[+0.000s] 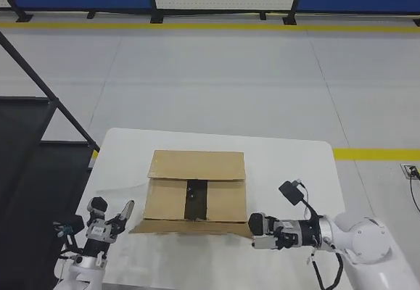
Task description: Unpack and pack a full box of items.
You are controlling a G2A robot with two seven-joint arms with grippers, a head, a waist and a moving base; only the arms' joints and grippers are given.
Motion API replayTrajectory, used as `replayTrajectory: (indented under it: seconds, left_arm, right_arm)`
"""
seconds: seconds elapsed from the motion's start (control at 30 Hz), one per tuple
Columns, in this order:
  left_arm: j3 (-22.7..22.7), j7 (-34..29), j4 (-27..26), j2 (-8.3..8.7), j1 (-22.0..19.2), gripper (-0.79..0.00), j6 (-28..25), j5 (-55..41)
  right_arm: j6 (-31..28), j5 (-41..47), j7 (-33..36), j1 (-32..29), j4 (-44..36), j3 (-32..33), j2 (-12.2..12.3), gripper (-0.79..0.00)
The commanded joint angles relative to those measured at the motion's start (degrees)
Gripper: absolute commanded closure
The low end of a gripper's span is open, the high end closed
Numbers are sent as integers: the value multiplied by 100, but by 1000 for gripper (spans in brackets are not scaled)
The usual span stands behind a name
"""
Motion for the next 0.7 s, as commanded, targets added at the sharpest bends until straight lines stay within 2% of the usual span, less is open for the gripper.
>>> replayTrajectory:
  seconds: [0.0, 0.1, 0.2, 0.3, 0.4, 0.43, 0.67]
  left_arm:
    - [-155, -51, 8, 59, 151, -785, -795, 261]
    - [-379, -76, 28, 141, 294, -785, -1602, 733]
    - [-426, -90, 111, 186, 349, -785, -2092, 1015]
    - [-450, -143, 179, 227, 352, -785, -2361, 1398]
    - [-387, -137, 244, 244, 323, -785, -2299, 1802]
    - [-351, -111, 282, 244, 303, -785, -2239, 1894]
    - [-156, -139, 463, 231, 165, -785, -1752, 2156]
  right_arm:
    - [117, -184, -82, -56, -34, -91, 7, -785]
    - [448, -439, -234, -44, -16, -274, 10, -785]
    - [660, -525, -405, 20, 21, -427, 5, -785]
    - [1177, -321, -834, 94, 99, -502, -19, -785]
    - [2260, 129, -1596, 198, 169, -494, -65, -785]
    - [2387, 138, -1644, 221, 159, -492, -66, -785]
    - [2387, 138, -1644, 221, 159, -492, -66, -785]
